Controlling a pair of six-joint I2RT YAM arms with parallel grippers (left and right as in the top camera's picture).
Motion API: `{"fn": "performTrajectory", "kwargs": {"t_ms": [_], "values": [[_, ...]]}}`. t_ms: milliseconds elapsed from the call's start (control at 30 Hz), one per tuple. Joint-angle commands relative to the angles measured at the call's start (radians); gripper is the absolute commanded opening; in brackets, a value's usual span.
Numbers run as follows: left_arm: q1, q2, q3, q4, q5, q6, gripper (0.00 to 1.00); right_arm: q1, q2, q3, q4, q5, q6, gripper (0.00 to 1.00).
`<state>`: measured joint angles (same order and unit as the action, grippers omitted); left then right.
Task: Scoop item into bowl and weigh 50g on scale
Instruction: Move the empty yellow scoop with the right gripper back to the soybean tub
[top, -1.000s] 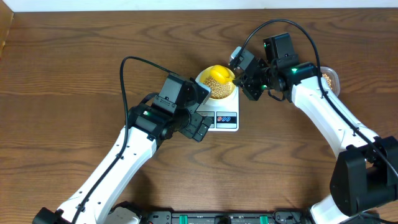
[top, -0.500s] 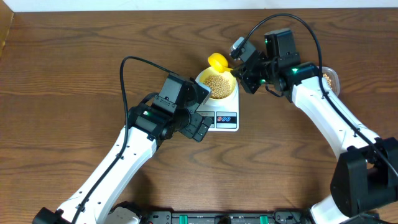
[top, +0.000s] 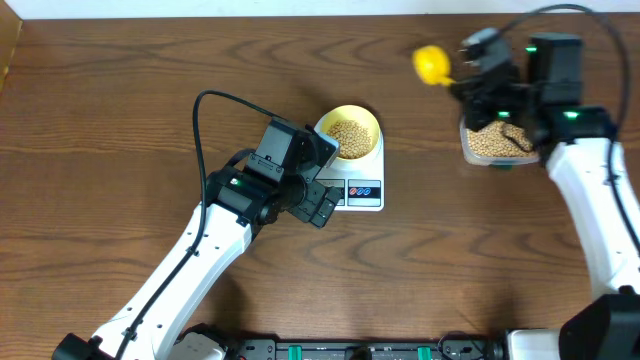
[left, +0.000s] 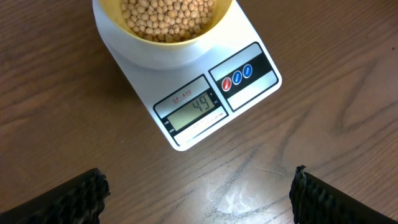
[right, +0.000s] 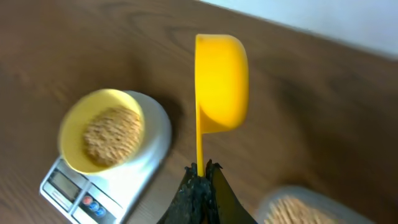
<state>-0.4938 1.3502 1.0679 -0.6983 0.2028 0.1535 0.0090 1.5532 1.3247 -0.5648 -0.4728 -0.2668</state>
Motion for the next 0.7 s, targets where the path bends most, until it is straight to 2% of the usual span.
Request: {"fn": "performTrajectory", "kwargs": {"t_ms": [0, 300, 400, 667], "values": [[0.0, 0.002, -0.013, 0.0, -0.01, -0.006, 0.96, -0.077, -0.009, 0.001, -0.061, -0.007, 0.054, 0.01], [0.0, 0.002, -0.013, 0.0, -0.01, -0.006, 0.96, -0.237, -0.009, 0.001, -0.209, 0.123, 0.054, 0.01], [0.0, 0.002, -0.013, 0.0, -0.01, -0.006, 0.96, -0.249, -0.008, 0.001, -0.241, 0.193, 0.054, 0.02], [0.0, 0.002, -0.013, 0.0, -0.01, -0.006, 0.96, -0.239, 0.033, 0.0, -0.335, 0.194, 0.054, 0.01]]}}
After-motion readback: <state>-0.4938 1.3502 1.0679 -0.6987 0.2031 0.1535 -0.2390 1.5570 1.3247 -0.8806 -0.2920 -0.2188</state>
